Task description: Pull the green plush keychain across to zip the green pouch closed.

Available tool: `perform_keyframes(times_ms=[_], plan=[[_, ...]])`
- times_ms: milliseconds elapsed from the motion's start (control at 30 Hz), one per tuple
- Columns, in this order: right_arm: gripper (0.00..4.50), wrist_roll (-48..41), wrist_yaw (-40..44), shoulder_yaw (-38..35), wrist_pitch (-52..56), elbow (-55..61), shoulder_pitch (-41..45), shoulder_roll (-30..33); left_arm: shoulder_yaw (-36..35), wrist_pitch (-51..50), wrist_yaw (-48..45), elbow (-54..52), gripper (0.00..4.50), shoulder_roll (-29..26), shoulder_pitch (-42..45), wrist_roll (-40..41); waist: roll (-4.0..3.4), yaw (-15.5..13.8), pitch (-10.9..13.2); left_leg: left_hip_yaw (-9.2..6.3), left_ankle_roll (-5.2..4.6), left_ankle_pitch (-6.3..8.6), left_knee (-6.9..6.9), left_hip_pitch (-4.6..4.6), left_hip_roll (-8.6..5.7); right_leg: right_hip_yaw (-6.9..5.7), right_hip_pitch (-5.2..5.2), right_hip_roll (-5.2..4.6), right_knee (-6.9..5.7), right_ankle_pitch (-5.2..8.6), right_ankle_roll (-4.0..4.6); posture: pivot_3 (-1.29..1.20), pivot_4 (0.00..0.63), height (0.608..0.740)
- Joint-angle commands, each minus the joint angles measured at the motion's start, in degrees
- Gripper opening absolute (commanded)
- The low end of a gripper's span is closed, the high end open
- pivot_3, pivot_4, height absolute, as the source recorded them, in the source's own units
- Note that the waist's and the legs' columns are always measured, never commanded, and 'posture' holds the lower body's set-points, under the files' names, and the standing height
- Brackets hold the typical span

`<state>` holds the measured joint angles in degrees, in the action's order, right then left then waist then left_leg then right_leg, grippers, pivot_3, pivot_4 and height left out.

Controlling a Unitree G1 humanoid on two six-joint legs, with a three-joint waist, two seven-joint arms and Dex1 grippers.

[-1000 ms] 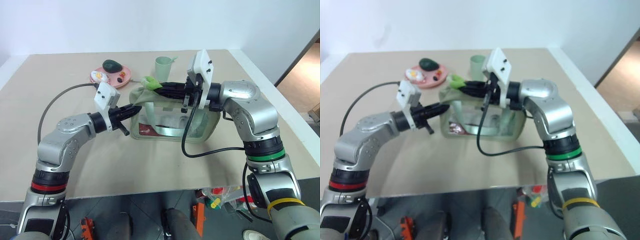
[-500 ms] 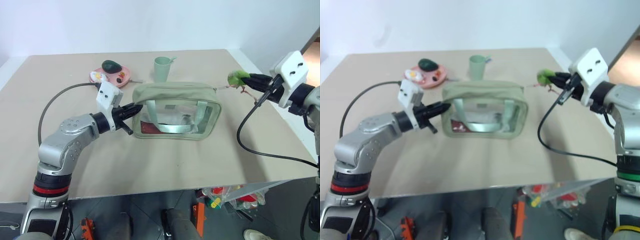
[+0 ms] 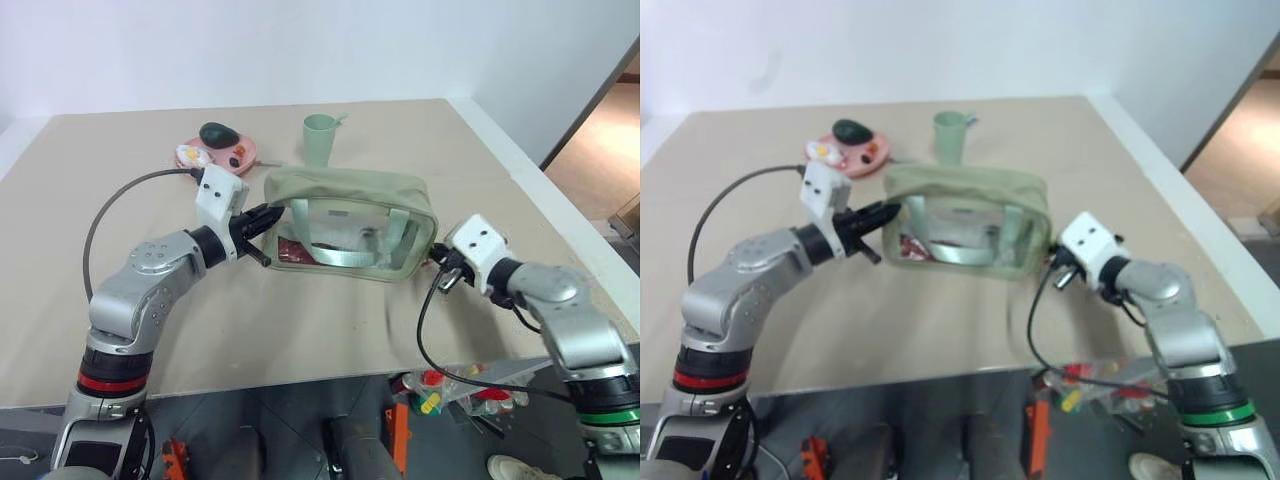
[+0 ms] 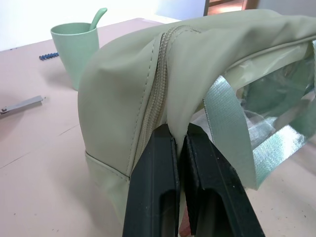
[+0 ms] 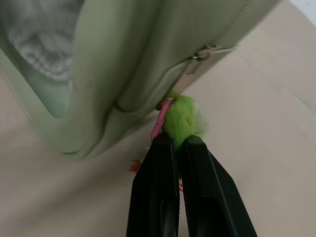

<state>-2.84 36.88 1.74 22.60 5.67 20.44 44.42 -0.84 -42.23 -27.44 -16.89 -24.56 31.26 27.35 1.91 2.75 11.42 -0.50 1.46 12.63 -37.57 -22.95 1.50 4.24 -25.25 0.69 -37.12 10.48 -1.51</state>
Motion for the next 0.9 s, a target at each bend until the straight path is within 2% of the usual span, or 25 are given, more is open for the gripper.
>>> perform_keyframes(times_ms=[33,133,167,233,267,400,433,567,600,767,900], plan=[[0.06,2.4,-1.7,-0.5,-3.4,-2.7,1.4,-0.5,-1.0,1.9,0.9,-1.9,0.00,-0.1,0.0,-1.1,0.01,0.0,0.0,0.03,0.00,0.00,0.00,0.01,0.00,0.03,0.00,0.00,0.01,-0.01,-0.01,0.00,0.150,0.740],[0.06,2.0,-2.7,-1.7,-4.7,-4.8,3.5,-1.6,-1.0,2.0,0.6,-2.0,0.00,-0.3,-0.4,-1.3,0.01,0.1,0.0,0.05,0.00,0.00,0.00,0.02,0.00,0.05,0.00,0.01,0.03,-0.01,-0.02,0.00,0.150,0.740],[0.54,-0.6,-1.7,-3.6,-4.3,-5.1,4.6,-2.2,-1.6,1.5,0.5,-2.1,0.00,-0.1,-0.7,-0.6,0.01,0.1,0.0,0.05,0.00,0.00,0.00,0.03,0.01,0.05,0.00,0.03,0.02,-0.02,-0.02,0.00,0.150,0.740],[1.02,-6.1,0.3,-7.5,-1.6,-4.2,6.3,-2.9,-2.3,1.0,-0.6,-2.4,0.78,-0.6,-1.2,0.5,0.01,0.0,0.0,0.04,0.00,0.00,0.01,0.03,0.02,0.05,0.00,0.04,0.01,-0.02,-0.03,0.00,0.150,0.740],[1.29,-8.2,1.3,-9.1,-0.5,-3.3,6.8,-2.7,-2.6,1.1,-1.3,-2.5,0.96,-1.0,-1.3,0.9,0.00,0.0,0.0,0.03,0.00,0.00,0.01,0.03,0.03,0.05,-0.01,0.04,0.01,-0.03,-0.03,0.00,0.150,0.740],[2.68,-14.5,5.0,-13.7,4.3,2.0,6.3,-0.4,-5.7,0.5,-3.5,-2.2,2.34,-2.6,-0.1,4.2,0.02,0.0,0.0,0.00,-0.01,0.01,0.01,-0.03,0.02,0.03,-0.01,0.03,0.03,-0.03,-0.05,0.00,0.150,0.740],[3.14,-15.5,5.5,-14.7,5.2,3.1,6.0,0.2,-6.6,0.0,-4.0,-2.0,2.80,-3.1,0.2,5.3,0.02,0.0,0.0,0.00,-0.02,0.01,0.01,-0.03,0.02,0.03,-0.01,0.03,0.03,-0.02,-0.05,0.00,0.150,0.740],[4.47,-22.4,7.3,-22.1,12.0,9.1,0.9,2.7,-10.9,-1.9,-7.6,-2.9,4.12,-7.2,-0.2,10.0,0.02,0.0,0.0,-0.02,-0.02,0.02,0.03,-0.06,0.02,0.01,-0.02,0.03,0.04,0.00,-0.04,0.00,0.150,0.740],[4.50,-24.2,7.7,-23.6,13.9,10.8,-0.8,3.2,-11.7,-2.4,-8.4,-3.5,4.45,-8.4,-1.3,10.8,0.02,0.0,0.0,-0.04,-0.03,0.02,0.04,-0.05,0.03,-0.02,-0.02,0.03,0.04,0.01,-0.04,0.00,0.150,0.740],[4.50,-34.3,9.7,-29.0,23.9,19.9,-10.2,4.3,-13.3,0.8,-10.8,-6.9,4.45,-13.4,-11.6,8.4,0.01,0.1,0.0,0.06,-0.05,0.04,0.08,0.06,0.04,0.05,0.01,0.02,0.04,0.07,0.01,0.00,0.150,0.740],[4.50,-32.4,7.0,-27.1,20.0,23.2,-15.5,1.2,-11.4,7.3,-7.7,-7.3,4.45,-12.8,-19.7,1.3,0.04,0.1,0.0,0.04,-0.06,0.03,0.08,0.12,0.09,0.02,0.01,0.06,0.03,0.20,0.27,0.00,0.150,0.740]])
